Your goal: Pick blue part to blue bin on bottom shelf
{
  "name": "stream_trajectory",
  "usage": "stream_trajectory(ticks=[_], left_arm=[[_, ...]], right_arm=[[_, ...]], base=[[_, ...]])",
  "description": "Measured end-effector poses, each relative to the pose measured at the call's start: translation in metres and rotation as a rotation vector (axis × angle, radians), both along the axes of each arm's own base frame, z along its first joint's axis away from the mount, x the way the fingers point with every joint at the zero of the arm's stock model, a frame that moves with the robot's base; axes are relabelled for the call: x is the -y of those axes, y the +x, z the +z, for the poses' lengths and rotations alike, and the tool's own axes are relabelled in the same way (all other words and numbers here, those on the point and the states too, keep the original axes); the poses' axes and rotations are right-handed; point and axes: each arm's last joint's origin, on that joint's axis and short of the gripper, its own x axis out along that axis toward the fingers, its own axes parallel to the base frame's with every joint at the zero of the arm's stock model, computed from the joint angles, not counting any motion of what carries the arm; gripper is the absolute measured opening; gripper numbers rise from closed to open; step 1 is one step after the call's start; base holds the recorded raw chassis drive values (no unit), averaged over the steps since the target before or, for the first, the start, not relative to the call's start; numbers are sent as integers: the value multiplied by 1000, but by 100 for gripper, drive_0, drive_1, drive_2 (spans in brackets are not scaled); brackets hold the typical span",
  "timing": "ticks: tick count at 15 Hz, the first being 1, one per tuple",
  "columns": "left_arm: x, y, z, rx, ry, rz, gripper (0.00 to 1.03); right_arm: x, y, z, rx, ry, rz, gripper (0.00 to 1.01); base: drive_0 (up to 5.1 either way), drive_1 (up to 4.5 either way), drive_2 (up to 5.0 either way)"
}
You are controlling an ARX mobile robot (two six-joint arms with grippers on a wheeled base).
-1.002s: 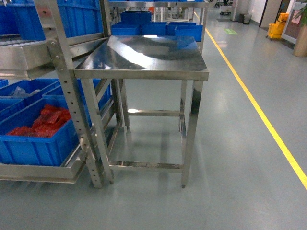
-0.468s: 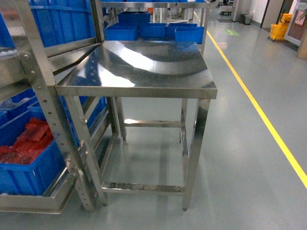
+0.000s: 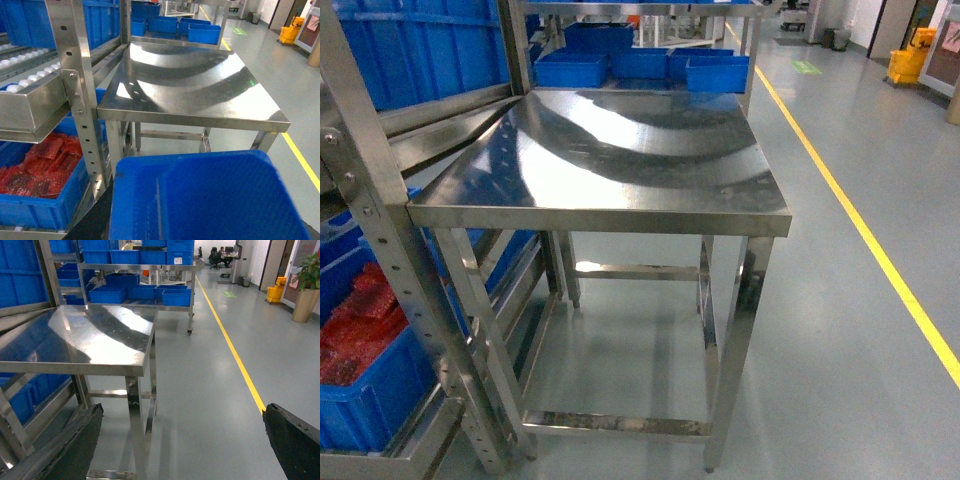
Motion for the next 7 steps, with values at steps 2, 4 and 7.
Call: stream_trajectory(ticks=[2, 4, 7], left_arm=[[0, 0, 0, 2, -1, 1, 43], [0, 0, 1, 6, -3, -2, 43], [0, 0, 0, 3, -2, -3, 43]], right_arm=[[0, 0, 0, -5, 0, 0, 98], [0, 0, -1, -8, 0, -3, 98], [0, 0, -1, -6, 0, -2, 98]], base=[[-245, 112, 112], [-492, 237, 237], [-482, 263, 263]])
